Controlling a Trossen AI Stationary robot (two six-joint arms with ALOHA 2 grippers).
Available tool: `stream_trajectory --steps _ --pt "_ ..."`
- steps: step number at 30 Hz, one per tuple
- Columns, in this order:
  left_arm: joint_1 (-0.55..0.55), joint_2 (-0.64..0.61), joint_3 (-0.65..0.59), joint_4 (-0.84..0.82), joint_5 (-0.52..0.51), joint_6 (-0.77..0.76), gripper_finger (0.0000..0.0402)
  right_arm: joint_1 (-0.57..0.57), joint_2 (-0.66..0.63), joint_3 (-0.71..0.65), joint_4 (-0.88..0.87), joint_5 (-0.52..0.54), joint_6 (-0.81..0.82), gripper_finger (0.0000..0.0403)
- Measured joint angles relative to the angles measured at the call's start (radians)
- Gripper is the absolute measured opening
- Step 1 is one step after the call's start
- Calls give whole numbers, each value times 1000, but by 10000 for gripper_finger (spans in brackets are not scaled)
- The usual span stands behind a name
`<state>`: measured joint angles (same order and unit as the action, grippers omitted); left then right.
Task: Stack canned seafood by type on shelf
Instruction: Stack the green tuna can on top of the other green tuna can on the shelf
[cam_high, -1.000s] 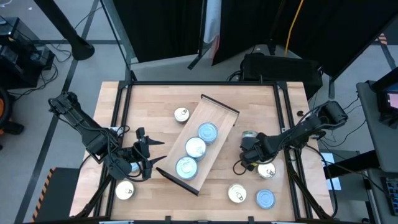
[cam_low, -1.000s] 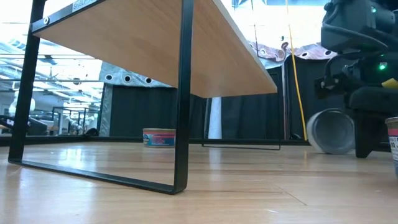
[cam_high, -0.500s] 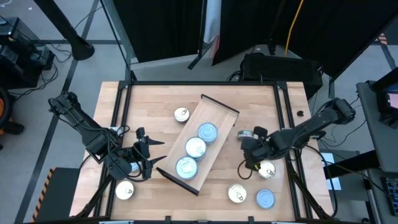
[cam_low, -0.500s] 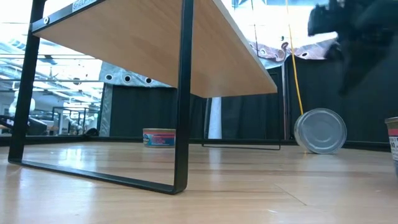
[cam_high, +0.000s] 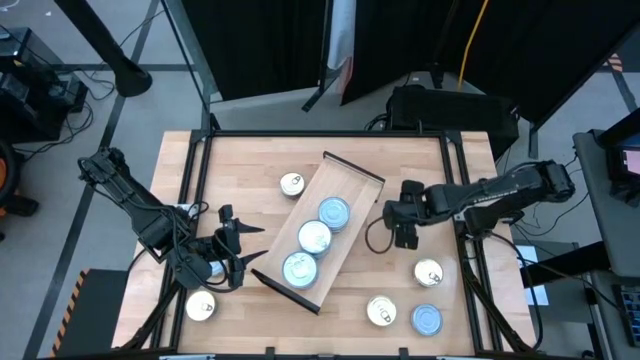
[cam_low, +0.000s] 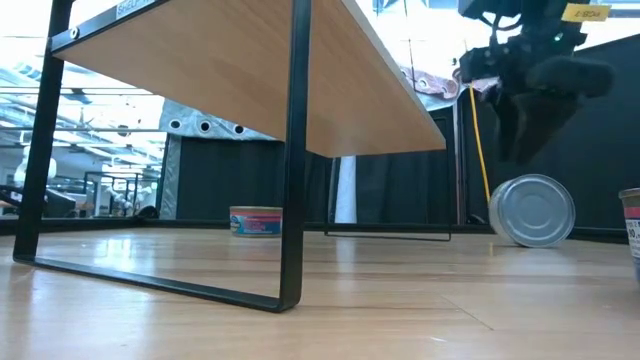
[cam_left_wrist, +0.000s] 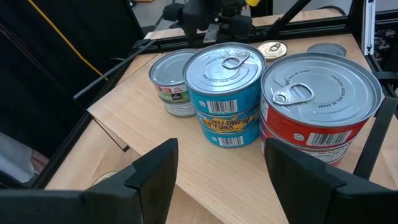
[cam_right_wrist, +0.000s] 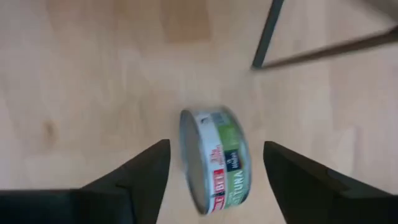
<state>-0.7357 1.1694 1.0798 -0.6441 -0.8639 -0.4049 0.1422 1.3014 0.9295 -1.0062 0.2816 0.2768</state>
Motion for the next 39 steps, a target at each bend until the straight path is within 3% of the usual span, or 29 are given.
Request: stream_trajectory --steps 8,20,25,32,39 --pt "0 0 0 0 0 11 240 -41 0 -7 -23 -50 -49 258" --pt "0 0 0 0 0 19 240 -123 0 -144 51 -101 -79 256" --pt "0 0 0 0 0 19 240 -129 0 -144 52 -115 -87 216" --pt "0 0 0 0 0 19 240 -129 0 -144 87 -220 -134 132" --pt "0 0 0 0 0 19 240 -118 0 -141 99 -234 -105 130"
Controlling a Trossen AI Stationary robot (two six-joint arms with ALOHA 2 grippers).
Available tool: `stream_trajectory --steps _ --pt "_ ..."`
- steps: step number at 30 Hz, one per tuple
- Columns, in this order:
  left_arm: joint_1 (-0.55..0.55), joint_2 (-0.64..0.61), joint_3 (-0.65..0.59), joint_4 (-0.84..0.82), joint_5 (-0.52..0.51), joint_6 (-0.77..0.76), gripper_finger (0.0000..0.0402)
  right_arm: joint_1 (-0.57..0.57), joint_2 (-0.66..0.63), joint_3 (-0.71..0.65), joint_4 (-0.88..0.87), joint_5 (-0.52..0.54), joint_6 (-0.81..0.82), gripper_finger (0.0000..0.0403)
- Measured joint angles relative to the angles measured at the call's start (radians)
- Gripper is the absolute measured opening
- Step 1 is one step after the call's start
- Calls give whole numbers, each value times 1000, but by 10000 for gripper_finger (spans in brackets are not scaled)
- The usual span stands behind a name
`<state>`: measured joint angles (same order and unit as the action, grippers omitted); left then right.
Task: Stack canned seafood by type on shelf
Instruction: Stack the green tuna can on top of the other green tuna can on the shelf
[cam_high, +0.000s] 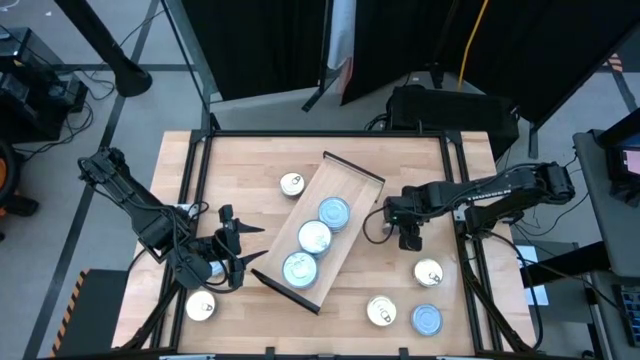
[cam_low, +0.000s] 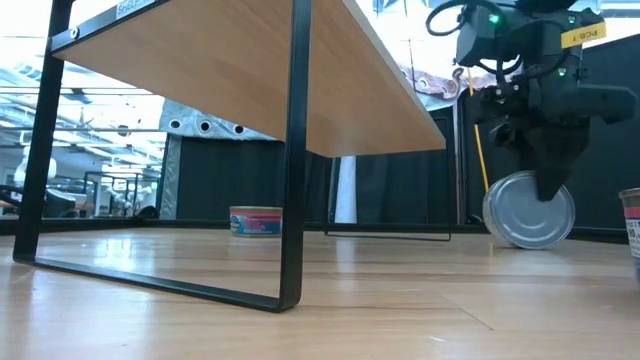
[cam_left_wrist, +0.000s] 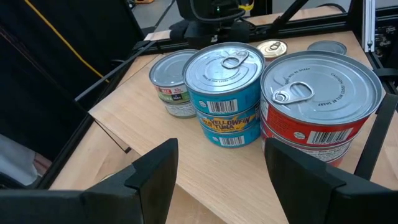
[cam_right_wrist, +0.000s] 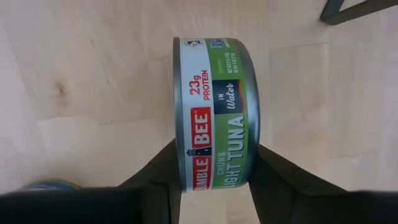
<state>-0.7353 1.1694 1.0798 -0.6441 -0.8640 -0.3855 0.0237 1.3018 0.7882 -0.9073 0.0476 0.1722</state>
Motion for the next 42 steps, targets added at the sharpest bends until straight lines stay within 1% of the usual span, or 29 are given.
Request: stream_trajectory --steps 2,7,11,13,16,19,22,24,26,28,30,34,37,39,42 --pt "0 0 0 0 0 0 240 16 0 15 -5 -33 27 133" --pt "0 0 0 0 0 1 240 80 -16 87 1 -178 97 128" --pt "0 0 0 0 0 2 240 137 -52 144 66 -302 143 127" --pt "0 0 0 0 0 2 240 165 -78 163 132 -348 155 127" --pt "0 0 0 13 -5 9 240 199 -122 185 281 -402 157 127" --pt "1 0 0 36 -9 23 240 217 -172 203 416 -419 146 127" --pt "1 0 0 105 -14 77 240 224 -218 204 568 -420 121 127" --pt "1 0 0 171 -20 130 240 223 -243 204 669 -407 115 127" --pt "1 0 0 242 -25 185 240 223 -266 204 754 -363 115 127" --pt "1 0 0 311 -25 244 240 219 -284 206 818 -335 110 129" --pt "1 0 0 384 -20 310 240 217 -297 206 871 -332 105 133" --pt "13 1 0 565 109 488 240 201 -317 206 973 -304 112 134" --pt "42 3 -1 790 107 623 240 189 -328 206 1048 -252 120 134" --pt "63 1 0 929 112 757 240 179 -328 206 1107 -245 119 135" --pt "86 2 0 1050 137 1084 240 158 -328 206 1184 -248 124 135"
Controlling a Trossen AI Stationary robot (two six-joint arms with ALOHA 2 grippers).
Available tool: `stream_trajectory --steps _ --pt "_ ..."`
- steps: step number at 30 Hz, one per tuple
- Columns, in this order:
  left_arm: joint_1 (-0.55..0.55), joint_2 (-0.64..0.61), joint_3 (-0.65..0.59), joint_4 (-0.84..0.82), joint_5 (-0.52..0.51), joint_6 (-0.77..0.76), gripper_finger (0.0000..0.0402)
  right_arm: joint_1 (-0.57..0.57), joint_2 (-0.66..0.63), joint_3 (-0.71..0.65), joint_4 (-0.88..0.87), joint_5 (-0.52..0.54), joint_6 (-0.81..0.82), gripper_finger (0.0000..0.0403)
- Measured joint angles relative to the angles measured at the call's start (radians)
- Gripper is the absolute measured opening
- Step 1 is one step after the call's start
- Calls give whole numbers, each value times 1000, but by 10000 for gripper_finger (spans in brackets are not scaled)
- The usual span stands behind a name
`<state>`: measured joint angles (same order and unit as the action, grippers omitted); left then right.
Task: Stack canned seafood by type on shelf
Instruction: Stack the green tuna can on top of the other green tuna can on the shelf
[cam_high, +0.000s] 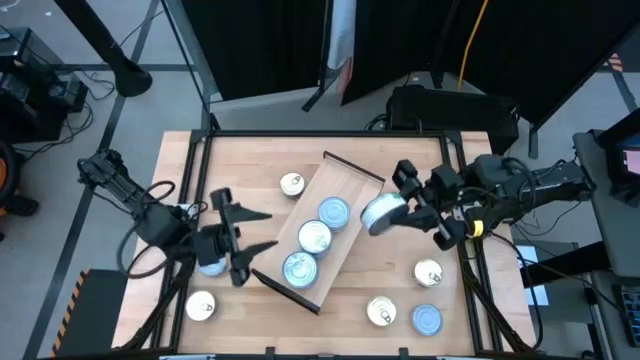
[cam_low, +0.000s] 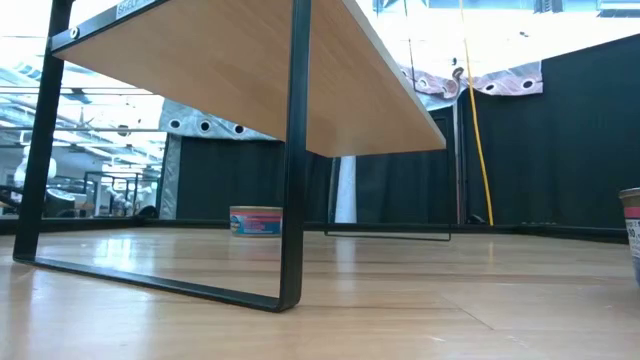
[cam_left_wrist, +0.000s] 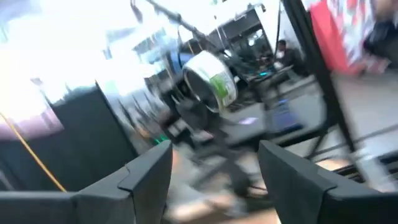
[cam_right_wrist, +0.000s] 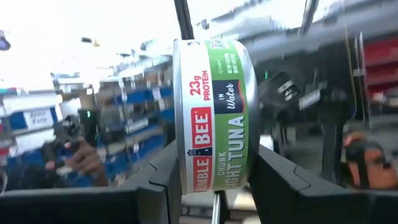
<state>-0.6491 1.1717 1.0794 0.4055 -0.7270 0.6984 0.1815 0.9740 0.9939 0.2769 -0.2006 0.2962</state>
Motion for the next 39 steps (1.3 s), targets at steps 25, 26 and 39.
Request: stream_trajectory --steps 25,26,39 --pt "246 264 148 -98 40 1567 240 -104 121 -1 34 230 226 136" --pt "242 264 148 -98 35 1586 240 -104 126 -1 34 230 233 136" --pt "245 263 148 -117 6 1705 240 -103 171 -1 24 226 299 136"
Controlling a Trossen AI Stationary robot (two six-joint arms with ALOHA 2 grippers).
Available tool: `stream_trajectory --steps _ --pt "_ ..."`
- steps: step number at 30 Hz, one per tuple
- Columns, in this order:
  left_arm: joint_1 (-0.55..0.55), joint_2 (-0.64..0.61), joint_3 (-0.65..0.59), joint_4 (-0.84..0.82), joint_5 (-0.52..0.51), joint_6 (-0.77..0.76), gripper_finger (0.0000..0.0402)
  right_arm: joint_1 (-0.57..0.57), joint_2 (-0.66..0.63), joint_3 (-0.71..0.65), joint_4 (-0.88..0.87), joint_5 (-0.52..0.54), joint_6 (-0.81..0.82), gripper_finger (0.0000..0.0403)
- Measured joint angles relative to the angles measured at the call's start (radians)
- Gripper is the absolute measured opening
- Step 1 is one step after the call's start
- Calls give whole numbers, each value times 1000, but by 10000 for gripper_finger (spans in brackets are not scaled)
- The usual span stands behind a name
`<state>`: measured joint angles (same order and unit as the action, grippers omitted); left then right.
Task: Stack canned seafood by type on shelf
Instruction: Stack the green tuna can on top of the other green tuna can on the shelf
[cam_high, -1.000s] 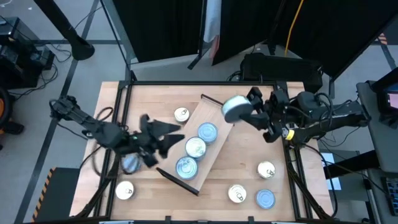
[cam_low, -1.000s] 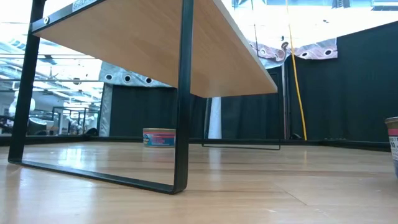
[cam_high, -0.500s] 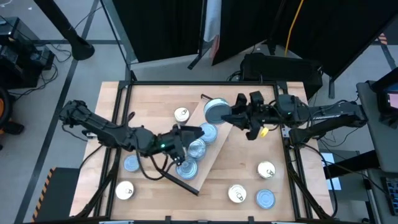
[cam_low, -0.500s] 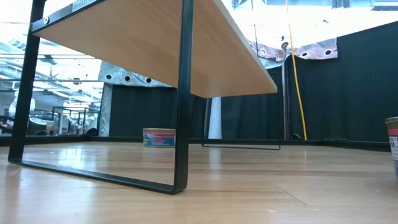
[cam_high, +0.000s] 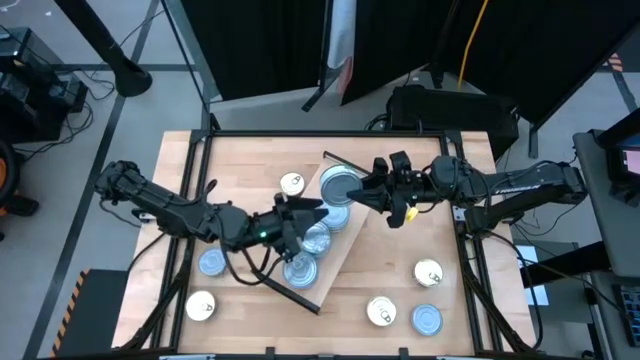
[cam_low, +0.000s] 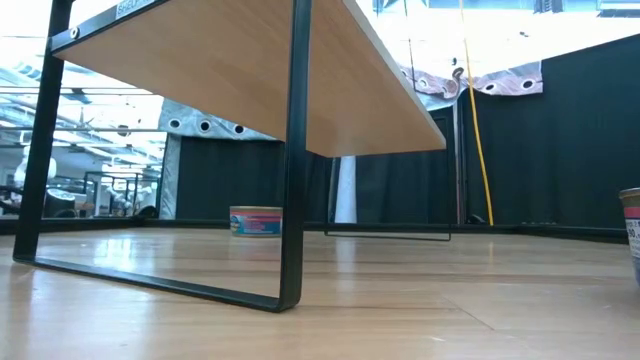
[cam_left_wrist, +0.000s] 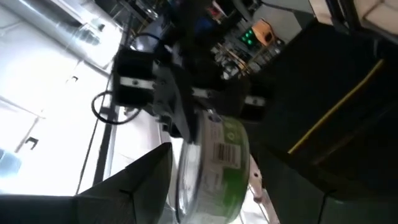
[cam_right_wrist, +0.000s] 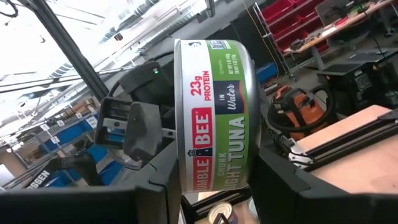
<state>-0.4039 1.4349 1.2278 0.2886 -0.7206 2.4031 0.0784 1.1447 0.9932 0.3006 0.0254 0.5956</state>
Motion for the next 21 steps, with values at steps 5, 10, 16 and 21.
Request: stream_trajectory --steps 5,10,16,21 --pt "31 0 0 -4 2 24 240 0 13 0 -10 -1 21 136" --pt "53 0 0 -14 -1 46 240 0 17 0 -10 -1 22 136" --pt "78 0 0 -12 5 48 235 -1 18 0 -14 -2 25 136" --pt "89 0 0 -19 7 48 207 -1 18 0 -23 -1 37 136"
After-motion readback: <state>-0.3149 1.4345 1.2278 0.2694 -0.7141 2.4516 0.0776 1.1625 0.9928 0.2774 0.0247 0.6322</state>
